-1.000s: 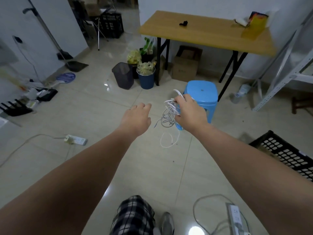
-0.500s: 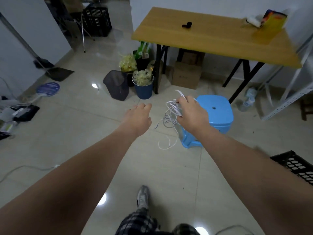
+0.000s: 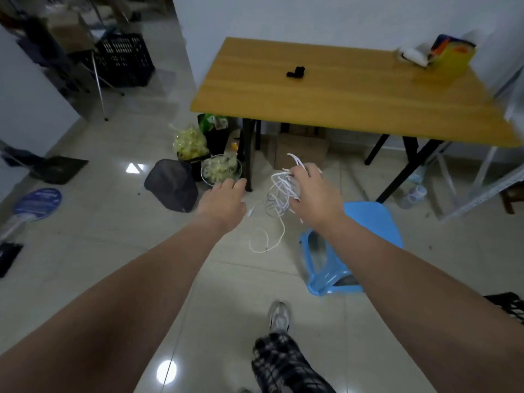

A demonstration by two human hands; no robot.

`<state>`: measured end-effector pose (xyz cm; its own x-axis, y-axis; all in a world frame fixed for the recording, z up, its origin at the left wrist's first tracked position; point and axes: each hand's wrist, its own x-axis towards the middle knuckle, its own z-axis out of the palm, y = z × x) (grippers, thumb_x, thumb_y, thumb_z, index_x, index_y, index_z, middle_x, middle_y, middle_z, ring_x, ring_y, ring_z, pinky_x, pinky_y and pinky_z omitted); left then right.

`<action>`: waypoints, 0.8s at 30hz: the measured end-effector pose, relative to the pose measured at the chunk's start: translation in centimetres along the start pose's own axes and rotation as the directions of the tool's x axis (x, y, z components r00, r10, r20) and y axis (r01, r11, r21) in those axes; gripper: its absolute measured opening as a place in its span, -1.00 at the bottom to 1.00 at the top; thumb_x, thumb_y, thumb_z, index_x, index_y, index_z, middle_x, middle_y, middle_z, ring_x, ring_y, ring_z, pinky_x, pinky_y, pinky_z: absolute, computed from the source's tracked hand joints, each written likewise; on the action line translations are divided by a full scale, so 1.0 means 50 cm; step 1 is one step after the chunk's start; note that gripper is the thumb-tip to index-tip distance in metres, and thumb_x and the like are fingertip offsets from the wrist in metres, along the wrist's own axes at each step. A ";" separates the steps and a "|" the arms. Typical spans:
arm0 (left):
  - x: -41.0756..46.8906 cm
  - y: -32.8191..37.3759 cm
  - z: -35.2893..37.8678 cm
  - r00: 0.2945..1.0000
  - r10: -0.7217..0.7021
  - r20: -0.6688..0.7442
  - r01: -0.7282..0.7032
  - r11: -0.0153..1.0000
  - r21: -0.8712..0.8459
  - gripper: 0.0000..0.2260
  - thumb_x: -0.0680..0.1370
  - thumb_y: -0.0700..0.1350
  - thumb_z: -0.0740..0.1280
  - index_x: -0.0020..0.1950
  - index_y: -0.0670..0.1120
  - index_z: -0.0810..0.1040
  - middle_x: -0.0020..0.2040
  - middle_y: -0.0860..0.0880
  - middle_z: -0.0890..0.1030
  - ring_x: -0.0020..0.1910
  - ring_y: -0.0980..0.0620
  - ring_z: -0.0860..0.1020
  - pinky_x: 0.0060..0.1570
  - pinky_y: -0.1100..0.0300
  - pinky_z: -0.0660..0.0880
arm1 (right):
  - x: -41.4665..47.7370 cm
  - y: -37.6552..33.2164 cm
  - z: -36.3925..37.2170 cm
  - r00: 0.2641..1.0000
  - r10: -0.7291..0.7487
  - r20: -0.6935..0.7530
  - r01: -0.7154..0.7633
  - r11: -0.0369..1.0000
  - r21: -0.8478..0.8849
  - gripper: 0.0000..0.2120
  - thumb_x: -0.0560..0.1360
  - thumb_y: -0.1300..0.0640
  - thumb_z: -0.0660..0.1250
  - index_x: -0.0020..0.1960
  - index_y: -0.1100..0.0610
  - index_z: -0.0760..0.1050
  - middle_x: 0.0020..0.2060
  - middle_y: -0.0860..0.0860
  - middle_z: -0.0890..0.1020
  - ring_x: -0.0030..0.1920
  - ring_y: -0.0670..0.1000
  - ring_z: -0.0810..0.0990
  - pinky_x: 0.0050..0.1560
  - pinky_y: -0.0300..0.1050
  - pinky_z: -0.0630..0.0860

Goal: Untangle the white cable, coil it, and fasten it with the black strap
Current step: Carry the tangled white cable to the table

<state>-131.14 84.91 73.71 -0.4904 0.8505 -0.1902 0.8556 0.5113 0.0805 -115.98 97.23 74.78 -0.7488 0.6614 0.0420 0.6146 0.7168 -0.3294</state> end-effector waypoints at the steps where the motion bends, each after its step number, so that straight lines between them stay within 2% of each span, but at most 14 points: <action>1: 0.040 0.002 -0.010 1.000 -0.003 -0.010 0.003 1.000 -0.001 -0.56 0.60 -0.07 0.15 0.48 -0.10 0.20 0.35 -0.14 0.38 0.30 -0.20 0.37 0.15 -0.04 0.38 | 0.037 0.014 -0.007 1.000 0.003 -0.012 -0.003 1.000 0.010 -0.57 0.42 0.18 0.34 0.26 0.07 0.35 0.22 0.06 0.39 0.18 0.15 0.44 -0.10 0.01 0.45; 5: 0.189 0.014 -0.049 0.999 0.014 -0.045 -0.016 0.999 -0.040 -0.53 0.60 -0.07 0.16 0.50 -0.08 0.18 0.35 -0.13 0.38 0.29 -0.19 0.39 0.13 -0.04 0.39 | 0.175 0.066 -0.036 1.000 0.012 -0.028 -0.011 0.999 0.035 -0.57 0.42 0.18 0.34 0.27 0.07 0.36 0.24 0.06 0.38 0.17 0.15 0.45 -0.15 -0.10 0.32; 15: 0.500 0.023 -0.118 0.991 0.109 -0.076 -0.113 0.992 -0.053 -0.51 0.61 -0.06 0.16 0.53 -0.08 0.13 0.39 -0.11 0.36 0.33 -0.16 0.35 0.20 0.00 0.39 | 0.433 0.154 -0.070 0.992 0.068 -0.111 -0.059 0.995 0.081 -0.57 0.43 0.10 0.35 0.27 0.02 0.36 0.21 -0.03 0.42 0.13 0.06 0.47 -0.22 -0.13 0.29; 18: 0.596 0.009 -0.141 0.984 0.160 -0.083 -0.164 0.985 -0.046 -0.54 0.61 -0.08 0.15 0.50 -0.09 0.17 0.36 -0.13 0.38 0.30 -0.16 0.36 0.17 -0.01 0.38 | 0.514 0.163 -0.065 0.988 0.071 -0.134 -0.063 0.996 0.066 -0.59 0.41 0.11 0.36 0.24 0.02 0.39 0.19 -0.03 0.44 0.07 0.08 0.50 -0.26 -0.14 0.29; 24: 0.786 -0.038 -0.198 0.971 0.237 -0.044 -0.238 0.971 -0.025 -0.50 0.60 -0.09 0.13 0.53 -0.08 0.11 0.41 -0.12 0.33 0.35 -0.14 0.33 0.21 -0.01 0.36 | 0.685 0.172 -0.074 0.977 0.107 -0.186 -0.086 0.989 0.117 -0.60 0.40 0.10 0.35 0.22 0.03 0.40 0.19 -0.02 0.44 -0.03 0.08 0.55 -0.29 -0.10 0.39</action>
<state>-153.69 118.58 75.78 -0.2805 0.9520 -0.1224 0.9434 0.2969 0.1478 -135.41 126.88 76.88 -0.6195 0.7639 0.1809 0.6437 0.6262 -0.4398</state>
